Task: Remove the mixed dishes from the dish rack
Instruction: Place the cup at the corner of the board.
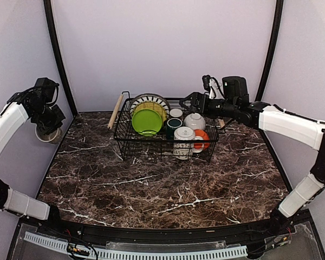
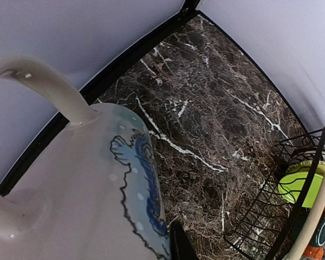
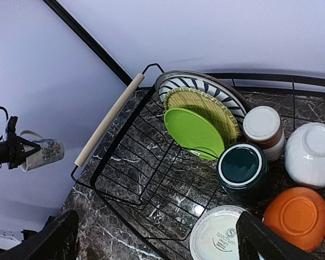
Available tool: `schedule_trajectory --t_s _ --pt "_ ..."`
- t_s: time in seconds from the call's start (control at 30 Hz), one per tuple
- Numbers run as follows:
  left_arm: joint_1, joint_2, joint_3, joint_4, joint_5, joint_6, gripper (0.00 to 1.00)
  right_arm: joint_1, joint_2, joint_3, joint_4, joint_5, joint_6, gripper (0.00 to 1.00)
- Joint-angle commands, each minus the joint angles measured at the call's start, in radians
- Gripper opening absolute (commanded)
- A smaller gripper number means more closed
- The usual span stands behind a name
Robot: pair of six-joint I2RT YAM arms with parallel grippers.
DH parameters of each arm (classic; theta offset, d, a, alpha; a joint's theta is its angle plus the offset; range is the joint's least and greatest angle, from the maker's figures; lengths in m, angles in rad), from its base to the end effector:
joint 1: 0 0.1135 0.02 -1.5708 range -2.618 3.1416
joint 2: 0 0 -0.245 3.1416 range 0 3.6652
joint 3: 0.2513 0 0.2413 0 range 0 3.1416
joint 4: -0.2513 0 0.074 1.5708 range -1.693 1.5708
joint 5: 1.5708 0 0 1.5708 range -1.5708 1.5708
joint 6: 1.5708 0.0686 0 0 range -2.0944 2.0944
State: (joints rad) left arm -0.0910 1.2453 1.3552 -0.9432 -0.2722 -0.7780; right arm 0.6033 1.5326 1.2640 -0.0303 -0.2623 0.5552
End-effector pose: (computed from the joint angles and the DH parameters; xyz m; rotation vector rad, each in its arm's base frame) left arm 0.2622 -0.0054 0.3272 -0.9135 2.1828 -0.0909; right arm 0.3077 0.2336 0.3128 -0.2410 1.9801 1.0215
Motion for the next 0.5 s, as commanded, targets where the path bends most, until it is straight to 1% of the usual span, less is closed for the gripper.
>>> schedule_trajectory --t_s 0.0,0.07,0.13,0.37,0.47 --pt "0.043 0.057 0.052 -0.041 -0.024 -0.176 0.01 0.019 -0.019 0.044 -0.065 0.069 -0.048 0.99" --pt "0.068 0.087 0.046 -0.039 0.009 -0.225 0.01 0.022 -0.017 0.055 -0.084 0.080 -0.053 0.99" --pt "0.085 0.114 0.033 0.005 0.069 -0.260 0.01 0.025 -0.017 0.060 -0.100 0.098 -0.061 0.99" --pt "0.150 0.237 0.067 0.027 0.065 -0.316 0.01 0.029 -0.027 0.054 -0.121 0.136 -0.075 0.99" --pt "0.185 0.308 0.079 0.032 0.101 -0.340 0.01 0.029 -0.025 0.054 -0.123 0.143 -0.075 0.99"
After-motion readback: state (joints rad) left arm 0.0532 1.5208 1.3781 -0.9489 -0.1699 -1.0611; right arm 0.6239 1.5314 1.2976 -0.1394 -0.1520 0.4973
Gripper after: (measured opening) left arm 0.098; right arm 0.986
